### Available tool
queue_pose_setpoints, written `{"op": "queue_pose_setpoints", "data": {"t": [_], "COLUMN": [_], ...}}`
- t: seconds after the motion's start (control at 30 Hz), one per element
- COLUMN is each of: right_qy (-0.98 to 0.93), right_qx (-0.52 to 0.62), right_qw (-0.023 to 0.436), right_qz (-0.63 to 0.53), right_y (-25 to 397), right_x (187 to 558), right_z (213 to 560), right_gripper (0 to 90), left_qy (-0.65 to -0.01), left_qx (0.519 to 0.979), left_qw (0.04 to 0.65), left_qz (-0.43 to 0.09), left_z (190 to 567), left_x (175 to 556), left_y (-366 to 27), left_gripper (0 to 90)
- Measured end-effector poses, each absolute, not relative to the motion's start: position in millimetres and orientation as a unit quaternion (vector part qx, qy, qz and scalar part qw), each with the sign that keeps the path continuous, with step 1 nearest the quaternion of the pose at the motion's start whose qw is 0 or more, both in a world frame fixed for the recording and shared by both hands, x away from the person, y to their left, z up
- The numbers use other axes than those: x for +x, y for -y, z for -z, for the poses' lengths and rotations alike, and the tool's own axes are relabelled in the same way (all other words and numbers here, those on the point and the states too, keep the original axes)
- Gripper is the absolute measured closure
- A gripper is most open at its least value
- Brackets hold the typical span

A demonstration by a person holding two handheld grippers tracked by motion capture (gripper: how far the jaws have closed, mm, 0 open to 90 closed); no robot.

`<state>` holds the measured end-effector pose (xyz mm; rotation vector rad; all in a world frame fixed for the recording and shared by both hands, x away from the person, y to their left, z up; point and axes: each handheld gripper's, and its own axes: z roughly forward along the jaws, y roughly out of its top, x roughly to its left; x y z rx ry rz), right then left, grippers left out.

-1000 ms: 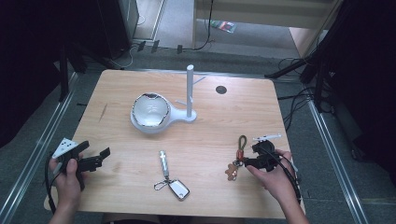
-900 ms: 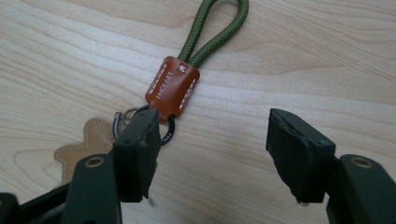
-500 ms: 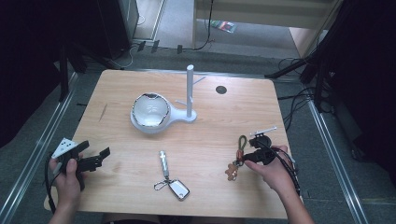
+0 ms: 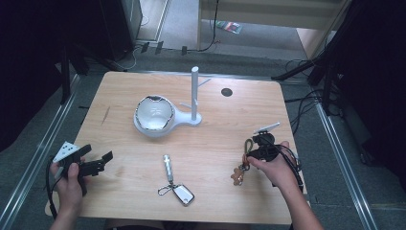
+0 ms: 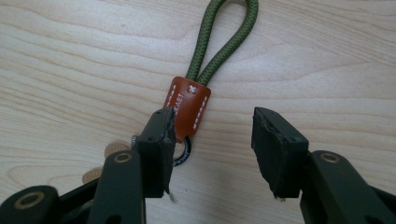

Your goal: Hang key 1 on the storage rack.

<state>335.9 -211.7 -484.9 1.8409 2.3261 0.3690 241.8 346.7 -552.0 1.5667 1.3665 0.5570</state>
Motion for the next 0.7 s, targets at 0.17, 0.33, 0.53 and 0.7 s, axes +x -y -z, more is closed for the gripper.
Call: {"op": "queue_pose_setpoints", "data": {"t": [0.17, 0.33, 0.53, 0.7], "right_qy": [-0.774, -0.773, -0.775, -0.773], "right_qx": [0.62, 0.624, 0.623, 0.627], "right_qw": [0.062, 0.048, 0.041, 0.036], "right_qz": [-0.113, -0.105, -0.095, -0.089], "right_y": [207.0, 201.0, 195.6, 191.5], "right_x": [340.9, 346.7, 350.5, 353.1], "right_z": [485.1, 487.2, 488.0, 487.7], "right_gripper": [51.1, 52.4, 54.8, 55.1], "left_qy": [-0.559, -0.559, -0.559, -0.559], "left_qx": [0.641, 0.64, 0.639, 0.639], "left_qw": [0.475, 0.476, 0.477, 0.476], "left_qz": [-0.228, -0.227, -0.227, -0.227], "left_z": [552.0, 552.0, 552.0, 551.9], "left_x": [241.9, 241.9, 242.1, 242.2], "left_y": [-346.7, -346.8, -346.9, -346.9], "left_gripper": [1.1, 1.1, 1.1, 1.1]}}
